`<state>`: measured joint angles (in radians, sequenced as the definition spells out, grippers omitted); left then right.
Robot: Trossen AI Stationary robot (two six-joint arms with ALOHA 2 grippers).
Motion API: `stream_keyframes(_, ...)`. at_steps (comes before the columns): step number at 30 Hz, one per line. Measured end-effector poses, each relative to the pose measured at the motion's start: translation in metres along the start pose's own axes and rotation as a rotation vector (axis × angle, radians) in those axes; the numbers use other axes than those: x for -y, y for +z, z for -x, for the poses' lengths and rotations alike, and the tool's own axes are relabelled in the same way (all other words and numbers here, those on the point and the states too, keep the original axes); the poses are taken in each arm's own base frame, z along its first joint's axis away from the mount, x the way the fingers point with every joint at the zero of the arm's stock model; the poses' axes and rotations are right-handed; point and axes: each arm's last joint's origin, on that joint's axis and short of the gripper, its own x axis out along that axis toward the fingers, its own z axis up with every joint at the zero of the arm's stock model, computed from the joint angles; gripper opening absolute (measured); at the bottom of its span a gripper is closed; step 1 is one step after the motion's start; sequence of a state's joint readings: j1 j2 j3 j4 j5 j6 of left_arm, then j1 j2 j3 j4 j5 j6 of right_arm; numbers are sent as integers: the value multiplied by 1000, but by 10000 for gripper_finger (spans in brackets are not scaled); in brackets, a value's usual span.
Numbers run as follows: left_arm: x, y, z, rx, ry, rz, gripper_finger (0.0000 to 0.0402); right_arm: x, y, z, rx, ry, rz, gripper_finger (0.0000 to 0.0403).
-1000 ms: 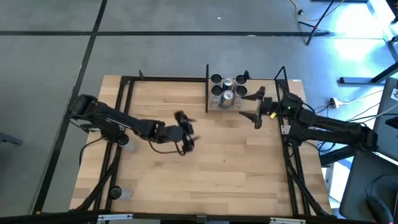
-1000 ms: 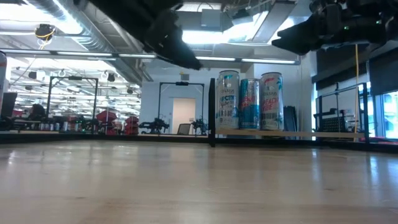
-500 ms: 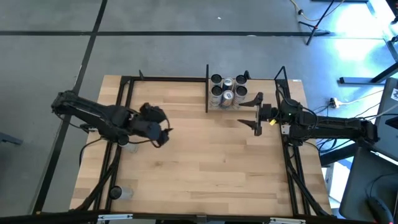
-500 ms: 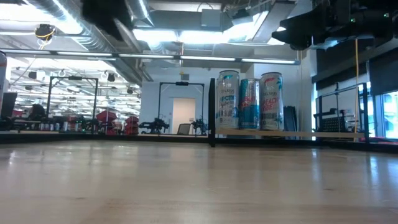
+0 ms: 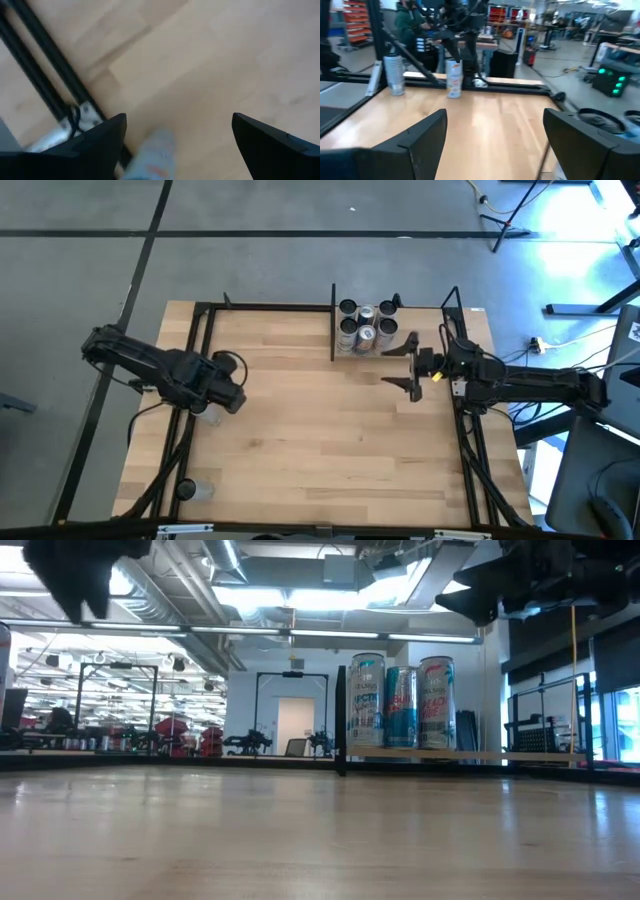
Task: Place canned beverage on shelf
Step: Put the top black soda can on the shelf
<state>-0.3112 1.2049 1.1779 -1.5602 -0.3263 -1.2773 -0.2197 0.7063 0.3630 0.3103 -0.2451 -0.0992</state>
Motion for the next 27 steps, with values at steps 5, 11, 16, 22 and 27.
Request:
stream_keyframes(5,3,-8,-3,-81,2,28,343,-8,-4,-7,-26,52,-16,317)
stream_keyframes(11,3,-21,-12,-147,27,11,343,-18,-2,-10,-2,106,17,317)
stream_keyframes(16,3,-28,-17,-154,48,-18,343,-22,-1,-11,5,116,38,317)
stream_keyframes(22,0,-35,-33,-170,115,-44,343,-22,-1,-11,12,114,42,317)
stream_keyframes(27,-2,-41,-42,-270,141,-57,343,-22,0,-11,15,113,42,317)
